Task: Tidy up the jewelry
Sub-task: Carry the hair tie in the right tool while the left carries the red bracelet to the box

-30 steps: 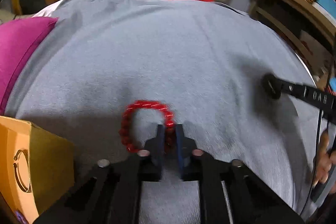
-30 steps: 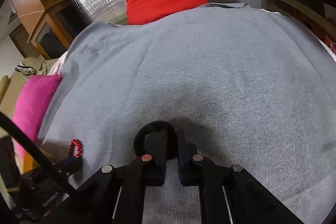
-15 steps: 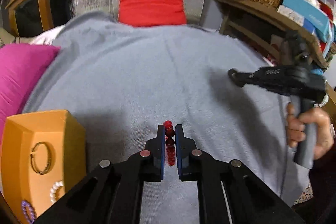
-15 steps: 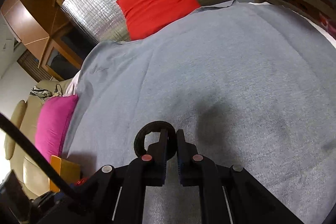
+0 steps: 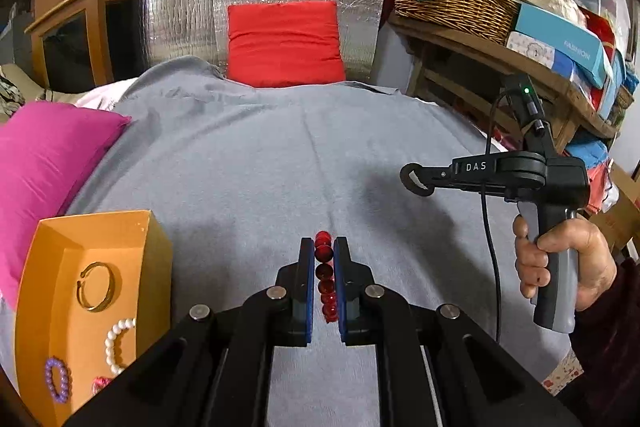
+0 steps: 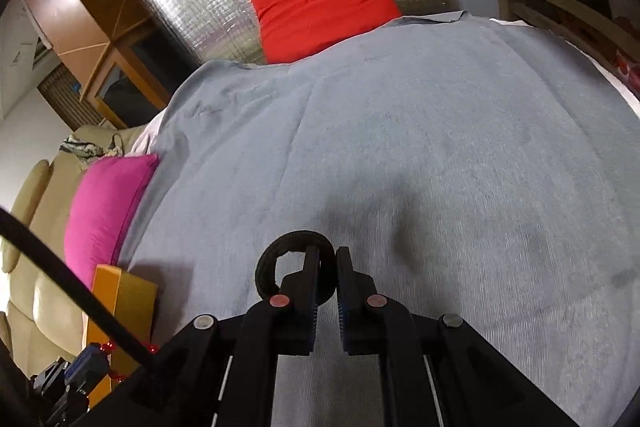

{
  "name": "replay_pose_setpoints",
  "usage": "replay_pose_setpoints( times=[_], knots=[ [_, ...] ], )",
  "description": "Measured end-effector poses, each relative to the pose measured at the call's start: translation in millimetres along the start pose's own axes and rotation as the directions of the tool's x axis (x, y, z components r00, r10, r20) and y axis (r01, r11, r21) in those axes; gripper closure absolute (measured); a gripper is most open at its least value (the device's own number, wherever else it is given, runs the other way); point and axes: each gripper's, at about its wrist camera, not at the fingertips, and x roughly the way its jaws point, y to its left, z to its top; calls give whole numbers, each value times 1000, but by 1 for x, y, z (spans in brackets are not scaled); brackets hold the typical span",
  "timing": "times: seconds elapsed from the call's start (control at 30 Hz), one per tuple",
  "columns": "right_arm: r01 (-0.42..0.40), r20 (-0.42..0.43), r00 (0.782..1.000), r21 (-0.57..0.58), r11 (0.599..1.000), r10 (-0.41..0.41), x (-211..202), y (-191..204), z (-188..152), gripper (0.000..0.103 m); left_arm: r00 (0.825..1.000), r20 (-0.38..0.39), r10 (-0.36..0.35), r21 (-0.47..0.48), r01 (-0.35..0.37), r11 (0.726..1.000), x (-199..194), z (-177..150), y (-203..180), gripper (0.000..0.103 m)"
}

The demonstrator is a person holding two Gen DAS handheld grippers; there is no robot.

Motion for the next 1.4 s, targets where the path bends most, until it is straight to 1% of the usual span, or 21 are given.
replay_pose_setpoints(
  times=[0.23,0.33,0.63,0.8,1.07,1.27,1.4],
  knots=[
    [-38,1,999,-66,997,38,-23,26,-20,94,999,40,33,26,-34,999,-32,-8,-14,94],
    [-48,5,999,-91,995,48,-33,35,-28,94,998,45,42,37,-44,998,-41,-10,-19,93],
    [-78,21,997,-96,992,81,-61,46,-45,94,996,54,70,40,-72,997,-61,-14,-26,93],
    [-100,15,995,-101,990,102,-69,54,-54,94,994,63,88,39,-90,995,-72,-16,-27,93],
    [-129,-4,992,-120,984,130,-72,70,-69,94,992,58,110,26,-111,993,-84,-24,-23,93],
    [-147,-25,989,-143,979,144,-68,82,-79,94,989,56,137,-6,-137,991,-96,-32,-9,93],
    [-164,-37,986,-167,972,160,-65,96,-83,94,984,67,166,-30,-164,986,-112,-39,6,93]
  ],
)
